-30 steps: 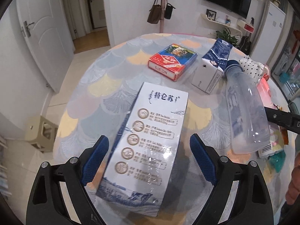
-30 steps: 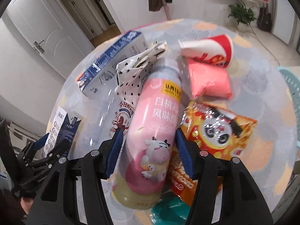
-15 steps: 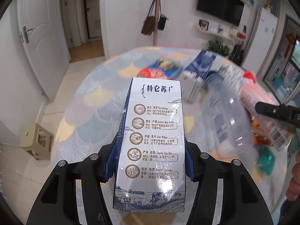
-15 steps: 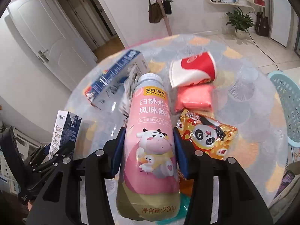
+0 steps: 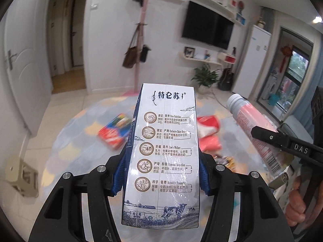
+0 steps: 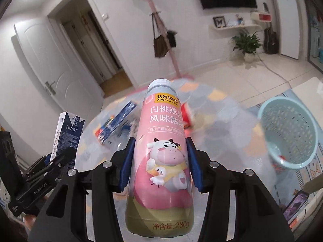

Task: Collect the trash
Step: 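Carry the carton and pink bottle over the blue basket and release both, then grasp the clear plastic bottle with the left tool while the right tool grasps the red-white paper cup, then carry the clear bottle and red-white cup over the blue basket and release both, then grasp the blue milk carton with the left tool while the right tool grasps the teal container, then carry the blue carton and teal container over the blue basket and release both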

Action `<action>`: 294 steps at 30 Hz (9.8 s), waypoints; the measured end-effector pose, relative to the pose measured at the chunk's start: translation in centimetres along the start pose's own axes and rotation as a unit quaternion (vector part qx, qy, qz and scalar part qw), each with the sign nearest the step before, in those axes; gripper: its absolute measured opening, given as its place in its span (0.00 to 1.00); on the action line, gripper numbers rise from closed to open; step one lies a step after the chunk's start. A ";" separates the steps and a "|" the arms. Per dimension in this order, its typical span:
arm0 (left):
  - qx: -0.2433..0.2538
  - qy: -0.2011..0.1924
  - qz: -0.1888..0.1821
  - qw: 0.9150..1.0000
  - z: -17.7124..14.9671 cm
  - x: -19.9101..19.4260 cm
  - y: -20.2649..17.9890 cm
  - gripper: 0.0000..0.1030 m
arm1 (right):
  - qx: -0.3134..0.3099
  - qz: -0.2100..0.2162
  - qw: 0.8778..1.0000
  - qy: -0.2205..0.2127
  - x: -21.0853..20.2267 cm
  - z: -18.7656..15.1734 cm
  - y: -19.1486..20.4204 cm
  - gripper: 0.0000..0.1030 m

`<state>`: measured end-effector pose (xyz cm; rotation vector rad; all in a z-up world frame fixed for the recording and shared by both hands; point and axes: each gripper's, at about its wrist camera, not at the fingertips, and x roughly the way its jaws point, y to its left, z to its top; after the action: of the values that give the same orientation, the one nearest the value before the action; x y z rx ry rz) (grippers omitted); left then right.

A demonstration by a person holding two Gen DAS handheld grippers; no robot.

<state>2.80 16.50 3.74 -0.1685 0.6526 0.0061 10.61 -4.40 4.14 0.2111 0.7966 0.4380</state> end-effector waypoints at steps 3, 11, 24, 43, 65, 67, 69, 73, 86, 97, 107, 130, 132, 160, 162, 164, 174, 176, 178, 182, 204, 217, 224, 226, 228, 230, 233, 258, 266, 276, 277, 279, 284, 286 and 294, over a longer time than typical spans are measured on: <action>0.015 -0.001 -0.006 1.000 0.9 1.0 -3.2 0.54 | 0.011 -0.015 1.000 -0.019 -1.2 0.8 -1.9 0.45; 0.066 0.002 -0.037 0.997 2.4 4.1 -11.5 0.54 | 0.059 -0.058 0.995 -0.056 -3.8 2.6 -9.5 0.45; 0.151 0.025 -0.077 0.985 3.2 9.8 -23.8 0.54 | 0.146 -0.133 0.978 -0.071 -4.1 2.9 -23.1 0.45; 0.173 0.136 -0.114 0.969 2.2 22.0 -32.1 0.66 | 0.227 -0.200 0.953 -0.004 1.3 0.5 -34.3 0.45; 0.117 0.042 -0.101 0.987 3.6 10.0 -25.0 0.67 | 0.119 -0.149 0.979 -0.065 -4.5 2.7 -22.7 0.45; 0.103 0.033 -0.092 0.990 3.6 8.6 -23.4 0.67 | 0.098 -0.134 0.984 -0.070 -4.9 2.9 -20.3 0.45; 0.087 0.025 -0.079 0.993 3.5 7.1 -21.2 0.69 | 0.077 -0.121 0.987 -0.070 -4.9 3.0 -17.9 0.45; 0.059 0.012 -0.032 0.998 3.0 4.6 -16.1 0.71 | 0.034 -0.095 0.993 -0.065 -4.2 2.8 -13.4 0.45; -0.015 0.069 0.062 0.996 -1.2 4.3 -3.2 0.85 | -0.085 -0.045 0.995 0.010 4.4 3.0 -1.9 0.75; -0.040 0.117 0.064 0.990 -3.7 8.6 -0.4 0.85 | -0.107 -0.074 0.989 0.072 12.4 2.9 1.0 0.82; -0.028 0.139 0.076 0.987 -4.5 10.2 -0.3 0.77 | -0.118 -0.119 0.980 0.103 16.5 2.6 2.4 0.85; 0.006 0.064 0.072 0.995 -2.2 5.1 -5.3 0.44 | -0.102 -0.101 0.990 0.005 8.2 4.8 0.6 0.70; 0.014 0.053 0.065 0.996 -1.6 4.5 -6.5 0.44 | -0.097 -0.106 0.990 -0.008 6.9 4.8 0.0 0.70; 0.171 0.025 -0.022 0.985 1.9 8.0 -24.0 0.44 | 0.048 -0.189 0.977 -0.090 -3.1 7.1 -19.2 0.70; 0.179 0.027 -0.038 0.983 2.4 9.1 -25.4 0.44 | 0.066 -0.197 0.974 -0.088 -3.1 6.9 -21.3 0.70; 0.186 0.034 -0.045 0.981 2.8 10.4 -26.7 0.43 | 0.080 -0.203 0.972 -0.084 -3.1 6.4 -23.1 0.70; 0.193 0.105 -0.117 0.968 3.8 18.4 -31.6 0.44 | 0.144 -0.244 0.959 -0.026 0.6 4.2 -30.5 0.70; 0.194 0.122 -0.122 0.966 3.6 19.9 -32.3 0.44 | 0.154 -0.247 0.957 -0.012 1.3 3.9 -31.6 0.70; 0.192 0.135 -0.128 0.964 3.6 21.2 -32.8 0.44 | 0.165 -0.250 0.954 0.000 2.0 3.6 -32.6 0.70; 0.186 0.151 -0.139 0.961 3.4 22.6 -33.4 0.44 | 0.178 -0.246 0.952 0.013 2.8 3.3 -33.7 0.70; 0.170 0.087 -0.125 0.974 4.4 16.1 -29.7 0.61 | 0.176 -0.225 0.958 0.011 1.2 3.2 -31.4 0.79; 0.087 0.032 -0.092 0.991 4.7 9.1 -19.5 0.63 | 0.073 -0.176 0.981 -0.029 -1.7 4.9 -20.3 0.79; 0.053 0.003 -0.029 0.998 5.8 6.0 -11.6 0.68 | -0.002 -0.120 0.992 -0.029 -1.1 4.3 -12.0 0.79; 0.042 0.000 -0.008 0.999 6.0 5.6 -8.9 0.69 | -0.016 -0.106 0.994 -0.024 -0.7 3.6 -9.9 0.79; 0.038 0.005 0.008 0.999 6.0 5.5 -6.8 0.70 | -0.023 -0.089 0.996 -0.014 -0.1 2.9 -8.3 0.79; 0.034 0.012 0.025 0.999 6.1 5.8 -4.9 0.70 | -0.028 -0.068 0.997 0.000 0.6 1.9 -6.7 0.79; 0.024 0.028 0.049 0.998 5.8 6.7 -1.8 0.70 | -0.036 -0.045 0.998 0.019 1.3 0.0 -4.6 0.79; 0.055 0.148 0.051 0.986 2.9 14.0 1.6 0.39 | -0.113 -0.009 0.989 0.090 2.8 -13.6 1.6 0.79; 0.040 0.123 0.045 0.991 2.3 11.5 1.2 0.32 | -0.141 -0.027 0.986 0.083 3.6 -13.1 2.3 0.48; 0.035 0.057 0.007 0.998 3.5 5.2 -1.2 0.32 | -0.153 0.008 0.987 0.057 1.1 -12.5 3.0 0.45; 0.040 0.048 0.002 0.998 3.7 4.5 -1.7 0.32 | -0.155 0.010 0.987 0.051 0.6 -12.4 3.1 0.45; 0.050 0.035 -0.002 0.998 4.2 3.4 -2.7 0.32 | -0.157 0.015 0.987 0.032 -0.8 -11.7 3.2 0.45; 0.068 0.013 -0.029 0.997 5.0 1.9 -5.6 0.32 | -0.146 0.012 0.989 -0.015 -3.7 -9.3 2.4 0.45; 0.075 0.008 -0.039 0.996 5.4 1.9 -7.0 0.32 | -0.138 0.000 0.990 -0.038 -4.8 -8.1 1.4 0.45; 0.115 0.015 -0.079 0.990 6.2 4.9 -14.0 0.32 | -0.081 -0.082 0.989 -0.088 -6.1 -3.3 -5.7 0.45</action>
<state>11.30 3.40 7.76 0.0026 0.6630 -0.2233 6.16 -12.16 3.83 0.0306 0.5967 0.3216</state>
